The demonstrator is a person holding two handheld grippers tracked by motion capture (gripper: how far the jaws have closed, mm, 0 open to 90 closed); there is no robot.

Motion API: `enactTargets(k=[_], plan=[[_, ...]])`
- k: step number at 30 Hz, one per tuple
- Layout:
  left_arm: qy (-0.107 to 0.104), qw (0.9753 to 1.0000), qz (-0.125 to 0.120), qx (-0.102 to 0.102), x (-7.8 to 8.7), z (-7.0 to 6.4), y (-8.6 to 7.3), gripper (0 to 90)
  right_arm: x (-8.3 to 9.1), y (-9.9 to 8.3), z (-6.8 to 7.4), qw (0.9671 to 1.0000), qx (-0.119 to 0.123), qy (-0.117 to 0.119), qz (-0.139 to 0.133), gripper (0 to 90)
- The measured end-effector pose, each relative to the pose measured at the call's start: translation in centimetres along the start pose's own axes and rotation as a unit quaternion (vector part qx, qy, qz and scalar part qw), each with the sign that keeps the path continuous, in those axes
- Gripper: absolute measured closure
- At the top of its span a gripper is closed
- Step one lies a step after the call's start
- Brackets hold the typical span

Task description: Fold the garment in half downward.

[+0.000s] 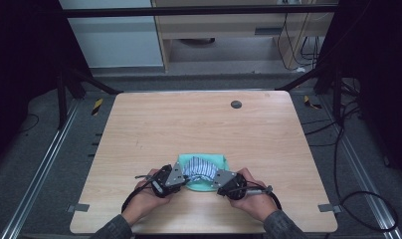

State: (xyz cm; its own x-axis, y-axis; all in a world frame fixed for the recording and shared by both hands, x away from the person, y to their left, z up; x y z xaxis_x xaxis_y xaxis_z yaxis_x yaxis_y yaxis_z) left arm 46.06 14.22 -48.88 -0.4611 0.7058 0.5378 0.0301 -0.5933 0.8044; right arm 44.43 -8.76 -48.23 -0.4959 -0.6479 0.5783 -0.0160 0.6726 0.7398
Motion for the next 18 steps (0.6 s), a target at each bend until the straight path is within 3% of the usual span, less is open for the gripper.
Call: enactTargets(k=[3, 5, 7, 9, 12, 18], plan=[[0.006, 1.0000, -0.005, 0.003, 0.20, -0.01, 0.02, 76.8, -0.01, -0.04, 0.05, 1.0000, 0.000, 0.001, 0.000, 89.8], [0.016, 0.9998, -0.010, 0.006, 0.37, 0.01, 0.09, 66.8, -0.01, -0.11, 0.08, 1.0000, 0.000, 0.004, 0.002, 89.7], [0.019, 0.9997, -0.011, 0.007, 0.42, 0.02, 0.11, 65.3, -0.03, -0.14, 0.11, 1.0000, 0.000, 0.003, 0.002, 89.7], [0.026, 0.9996, -0.010, 0.007, 0.45, 0.03, 0.09, 57.6, -0.05, -0.25, 0.19, 1.0000, -0.002, 0.005, 0.003, 89.8], [0.024, 0.9996, -0.010, 0.009, 0.46, -0.02, -0.09, 57.3, -0.08, -0.37, 0.23, 1.0000, 0.000, 0.006, 0.005, 89.8], [0.013, 0.9999, -0.009, 0.002, 0.42, -0.59, -0.43, 65.3, -0.20, -0.70, 0.44, 0.9999, 0.001, 0.014, 0.010, 89.7]])
Point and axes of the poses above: each handheld gripper's, and its own axes: x roughly backward along the jaws, y roughly out of its top, z roughly to its left, the point moved 1 cm from there along -x, roughly forward along the jaws, and after that the axes turned 13 degrees about -z, right-handed, at the moved point
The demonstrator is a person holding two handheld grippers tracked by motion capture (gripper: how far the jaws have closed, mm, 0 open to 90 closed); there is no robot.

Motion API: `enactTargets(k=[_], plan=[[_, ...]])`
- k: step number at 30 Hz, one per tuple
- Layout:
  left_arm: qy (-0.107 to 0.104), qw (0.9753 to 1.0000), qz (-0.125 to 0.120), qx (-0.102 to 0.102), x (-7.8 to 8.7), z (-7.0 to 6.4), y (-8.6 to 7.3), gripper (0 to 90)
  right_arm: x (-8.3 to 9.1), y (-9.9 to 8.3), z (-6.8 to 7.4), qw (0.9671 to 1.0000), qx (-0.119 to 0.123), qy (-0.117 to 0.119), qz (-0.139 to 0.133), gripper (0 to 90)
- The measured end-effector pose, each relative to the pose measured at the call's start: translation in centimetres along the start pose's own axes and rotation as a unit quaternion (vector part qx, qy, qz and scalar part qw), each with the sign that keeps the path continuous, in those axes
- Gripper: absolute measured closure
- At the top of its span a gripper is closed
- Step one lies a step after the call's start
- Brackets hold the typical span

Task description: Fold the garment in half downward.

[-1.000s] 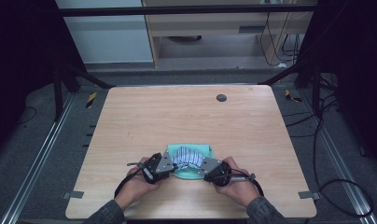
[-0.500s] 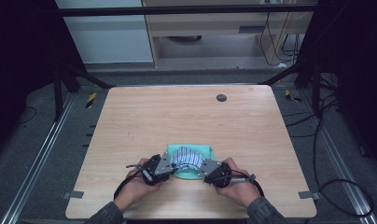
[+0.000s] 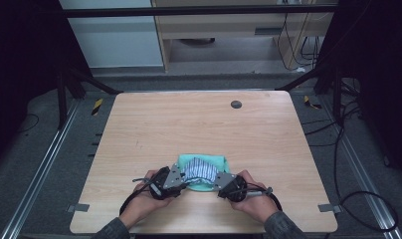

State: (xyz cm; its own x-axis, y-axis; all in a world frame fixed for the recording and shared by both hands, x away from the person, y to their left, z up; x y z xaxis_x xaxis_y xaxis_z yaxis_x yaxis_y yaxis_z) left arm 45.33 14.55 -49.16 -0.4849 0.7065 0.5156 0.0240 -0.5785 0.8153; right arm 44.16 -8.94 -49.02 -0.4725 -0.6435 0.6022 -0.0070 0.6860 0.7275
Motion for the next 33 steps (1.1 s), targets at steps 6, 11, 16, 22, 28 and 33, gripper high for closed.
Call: enactTargets(k=[6, 11, 16, 22, 28, 33], plan=[[-0.013, 0.9998, 0.002, -0.014, -0.03, -0.32, -0.08, 80.3, -0.19, -0.26, 0.14, 1.0000, 0.001, 0.000, 0.003, 89.7], [-0.022, 0.9994, 0.007, -0.026, 0.01, -0.40, -0.17, 86.9, -0.13, -0.41, 0.21, 0.9999, 0.010, 0.001, 0.006, 90.0], [-0.025, 0.9990, 0.012, -0.036, 0.01, -0.70, -0.27, 87.4, -0.07, -0.56, 0.25, 0.9998, 0.017, 0.004, 0.012, 90.0], [-0.030, 0.9988, 0.014, -0.036, 0.00, -0.72, -0.30, 88.0, 0.01, -0.82, 0.06, 0.9998, 0.013, 0.002, 0.012, 90.0], [-0.032, 0.9985, 0.021, -0.040, 0.00, -0.79, -0.34, 88.1, 0.00, -0.82, 0.05, 0.9999, 0.011, 0.004, 0.011, 90.0], [-0.037, 0.9985, 0.019, -0.036, 0.04, -0.84, -0.51, 88.1, 0.15, -0.89, 0.15, 0.9999, 0.011, 0.006, 0.007, 89.8]])
Point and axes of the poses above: each handheld gripper's, and its own axes: x roughly backward along the jaws, y roughly out of its top, z roughly to its left, the point moved 1 cm from there along -x, roughly forward along the jaws, and after that the axes turned 13 degrees about -z, right-handed, at the moved point
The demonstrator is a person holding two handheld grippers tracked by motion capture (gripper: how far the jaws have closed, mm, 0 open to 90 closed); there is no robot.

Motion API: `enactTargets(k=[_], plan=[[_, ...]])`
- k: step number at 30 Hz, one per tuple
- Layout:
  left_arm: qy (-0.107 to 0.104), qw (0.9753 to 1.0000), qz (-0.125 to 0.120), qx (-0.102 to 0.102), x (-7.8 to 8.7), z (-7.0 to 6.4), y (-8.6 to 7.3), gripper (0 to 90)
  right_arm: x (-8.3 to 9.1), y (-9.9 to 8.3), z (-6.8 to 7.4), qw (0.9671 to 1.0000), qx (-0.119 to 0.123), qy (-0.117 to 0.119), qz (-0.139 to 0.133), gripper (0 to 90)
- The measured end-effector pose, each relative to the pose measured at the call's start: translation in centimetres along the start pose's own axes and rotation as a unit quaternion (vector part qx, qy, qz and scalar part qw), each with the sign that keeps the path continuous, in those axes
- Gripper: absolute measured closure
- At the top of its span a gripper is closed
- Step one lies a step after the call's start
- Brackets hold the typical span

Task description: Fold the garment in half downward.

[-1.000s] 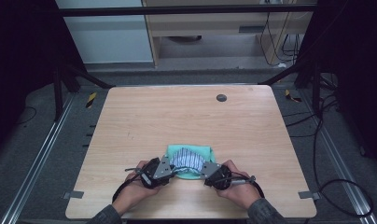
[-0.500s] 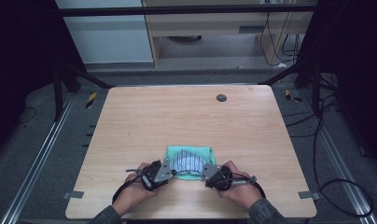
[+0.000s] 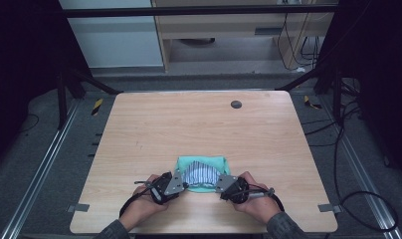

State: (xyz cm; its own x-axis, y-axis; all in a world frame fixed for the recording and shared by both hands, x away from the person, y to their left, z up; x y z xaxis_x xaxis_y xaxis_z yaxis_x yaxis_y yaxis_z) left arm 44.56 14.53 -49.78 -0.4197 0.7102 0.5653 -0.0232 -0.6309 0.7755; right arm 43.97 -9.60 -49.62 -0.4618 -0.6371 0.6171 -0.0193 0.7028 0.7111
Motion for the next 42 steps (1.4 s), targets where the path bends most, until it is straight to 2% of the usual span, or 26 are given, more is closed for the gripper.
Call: enactTargets(k=[5, 7, 8, 10, 15, 16, 17, 18, 19, 20, 21, 22, 24, 25, 27, 28, 29, 30, 33, 34, 36, 37, 38, 39, 41, 42], plan=[[0.002, 0.9999, -0.005, 0.010, 0.1, -0.2, -0.1, 83.7, 0.2, -0.2, 0.1, 1.0000, -0.005, 0.001, -0.001, 87.0], [0.002, 0.9998, -0.010, 0.016, 0.2, -0.3, -0.1, 81.4, 0.3, -0.2, 0.0, 0.9999, -0.012, -0.003, -0.002, 81.5], [0.002, 0.9998, -0.011, 0.018, 0.4, -0.3, -0.1, 75.3, 0.5, -0.3, 0.0, 0.9997, -0.024, -0.006, -0.003, 76.0], [0.007, 0.9993, -0.021, 0.029, 0.7, -0.5, -0.1, 72.7, 0.7, -0.4, -0.1, 0.9996, -0.027, -0.008, -0.005, 74.7], [0.010, 0.9987, -0.028, 0.041, 1.5, -0.6, 0.0, 63.4, 1.5, -0.7, -0.1, 0.9989, -0.043, -0.017, -0.008, 64.3], [0.013, 0.9986, -0.028, 0.044, 1.7, -0.6, 0.0, 60.4, 1.7, -0.8, -0.2, 0.9986, -0.049, -0.022, -0.007, 58.9], [0.013, 0.9983, -0.030, 0.048, 1.8, -0.5, 0.0, 60.4, 1.7, -0.8, -0.2, 0.9986, -0.049, -0.022, -0.007, 58.9], [0.017, 0.9980, -0.029, 0.053, 1.9, -0.4, 0.0, 52.1, 1.9, -1.0, -0.3, 0.9979, -0.057, -0.028, -0.006, 53.4], [0.024, 0.9977, -0.027, 0.058, 2.0, -0.3, 0.1, 52.1, 1.9, -1.0, -0.3, 0.9979, -0.057, -0.028, -0.006, 53.4], [0.031, 0.9969, -0.028, 0.066, 2.1, 0.0, 0.0, 47.7, 2.0, -1.1, -0.4, 0.9976, -0.061, -0.033, -0.006, 50.9], [0.033, 0.9965, -0.026, 0.073, 2.2, 0.2, 0.0, 38.0, 2.1, -1.3, -0.8, 0.9968, -0.071, -0.038, -0.005, 44.4], [0.042, 0.9949, -0.026, 0.088, 2.4, 0.7, -0.2, 34.4, 2.2, -1.4, -0.9, 0.9960, -0.077, -0.045, -0.006, 39.6], [0.050, 0.9941, -0.025, 0.093, 2.5, 1.0, -0.3, 31.4, 2.3, -1.6, -1.1, 0.9954, -0.079, -0.054, -0.008, 35.4], [0.059, 0.9925, -0.028, 0.104, 2.5, 1.3, -0.5, 27.3, 2.4, -1.7, -1.4, 0.9946, -0.084, -0.061, -0.010, 32.0], [0.074, 0.9897, -0.023, 0.120, 2.7, 2.1, -0.9, 20.6, 2.5, -2.2, -2.1, 0.9919, -0.100, -0.078, -0.008, 24.7], [0.084, 0.9872, -0.021, 0.135, 3.0, 2.9, -1.3, 17.2, 2.7, -2.7, -2.9, 0.9876, -0.123, -0.097, -0.006, 20.6], [0.084, 0.9872, -0.021, 0.135, 3.0, 2.9, -1.3, 16.1, 2.7, -2.7, -2.9, 0.9876, -0.123, -0.097, -0.006, 20.6], [0.089, 0.9862, -0.018, 0.139, 3.1, 3.3, -1.6, 16.1, 2.7, -2.9, -3.3, 0.9858, -0.133, -0.102, -0.008, 19.1], [0.102, 0.9814, -0.013, 0.162, 3.5, 4.6, -2.3, 13.5, 2.9, -3.6, -4.6, 0.9797, -0.162, -0.117, -0.006, 14.8], [0.107, 0.9796, -0.013, 0.170, 3.6, 5.0, -2.5, 12.8, 2.9, -4.0, -5.4, 0.9755, -0.181, -0.125, -0.006, 13.7], [0.114, 0.9773, -0.006, 0.178, 3.8, 5.8, -3.0, 11.3, 2.9, -4.4, -6.0, 0.9719, -0.194, -0.134, -0.008, 13.1], [0.119, 0.9759, -0.003, 0.183, 3.9, 6.2, -3.2, 11.3, 2.9, -4.4, -6.0, 0.9719, -0.194, -0.134, -0.008, 13.1], [0.123, 0.9744, -0.002, 0.189, 4.0, 6.6, -3.4, 11.2, 2.9, -4.8, -6.7, 0.9685, -0.206, -0.140, -0.006, 12.7], [0.126, 0.9729, 0.000, 0.194, 4.1, 7.0, -3.6, 11.2, 2.9, -4.8, -6.7, 0.9685, -0.206, -0.140, -0.006, 12.7], [0.137, 0.9689, 0.008, 0.206, 4.2, 8.1, -4.3, 10.8, 2.7, -5.3, -7.5, 0.9632, -0.226, -0.145, -0.004, 11.4], [0.137, 0.9689, 0.008, 0.206, 4.2, 8.1, -4.3, 10.4, 2.7, -5.3, -7.5, 0.9632, -0.226, -0.145, -0.004, 11.4]])
Point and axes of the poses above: each handheld gripper's, and its own axes: x roughly backward along the jaws, y roughly out of its top, z roughly to its left, the point moved 1 cm from there along -x, roughly forward along the jaws, and after that the axes turned 13 degrees about -z, right-handed, at the moved point
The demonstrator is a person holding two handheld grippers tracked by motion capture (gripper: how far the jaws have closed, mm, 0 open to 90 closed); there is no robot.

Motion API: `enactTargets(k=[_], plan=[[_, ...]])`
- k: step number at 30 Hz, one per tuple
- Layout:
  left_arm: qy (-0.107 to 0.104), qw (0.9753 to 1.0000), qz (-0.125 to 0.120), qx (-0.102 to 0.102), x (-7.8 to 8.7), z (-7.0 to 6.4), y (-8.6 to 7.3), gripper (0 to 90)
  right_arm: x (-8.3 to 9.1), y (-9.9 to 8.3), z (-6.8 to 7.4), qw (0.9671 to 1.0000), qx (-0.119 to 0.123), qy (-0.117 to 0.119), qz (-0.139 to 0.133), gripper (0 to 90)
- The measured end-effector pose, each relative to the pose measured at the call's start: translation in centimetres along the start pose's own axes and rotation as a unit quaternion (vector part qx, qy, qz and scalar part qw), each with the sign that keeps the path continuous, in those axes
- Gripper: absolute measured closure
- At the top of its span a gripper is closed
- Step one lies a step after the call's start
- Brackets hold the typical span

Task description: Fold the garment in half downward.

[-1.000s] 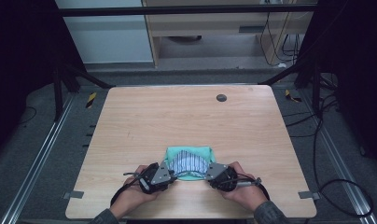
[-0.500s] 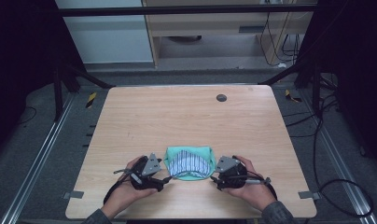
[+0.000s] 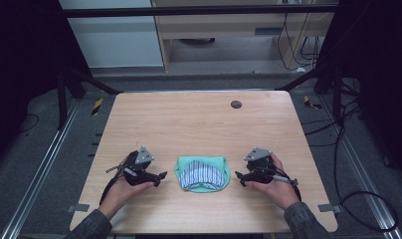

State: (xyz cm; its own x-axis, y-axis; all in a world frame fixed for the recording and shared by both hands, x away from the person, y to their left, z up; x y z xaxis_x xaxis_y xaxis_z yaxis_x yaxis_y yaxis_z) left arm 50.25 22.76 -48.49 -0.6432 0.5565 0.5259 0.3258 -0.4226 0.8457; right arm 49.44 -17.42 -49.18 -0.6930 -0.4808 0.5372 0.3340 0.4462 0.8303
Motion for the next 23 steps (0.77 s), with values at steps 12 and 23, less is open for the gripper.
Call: enactTargets(k=[12, 23], plan=[[0.053, 0.9965, 0.007, 0.064, -1.6, 4.1, -1.4, 8.0, -2.1, -1.1, -3.6, 0.9914, -0.113, -0.064, 0.013, 7.8], [0.088, 0.9909, -0.003, 0.101, -2.8, 5.2, -2.3, 3.0, -3.3, -1.9, -4.5, 0.9758, -0.169, -0.138, -0.003, 0.1]])
Point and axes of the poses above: each handheld gripper's, and its own axes: x roughly backward along the jaws, y roughly out of its top, z roughly to its left, the point moved 1 cm from there along -x, roughly forward along the jaws, and after that the axes turned 13 degrees about -z, right-handed, at the moved point
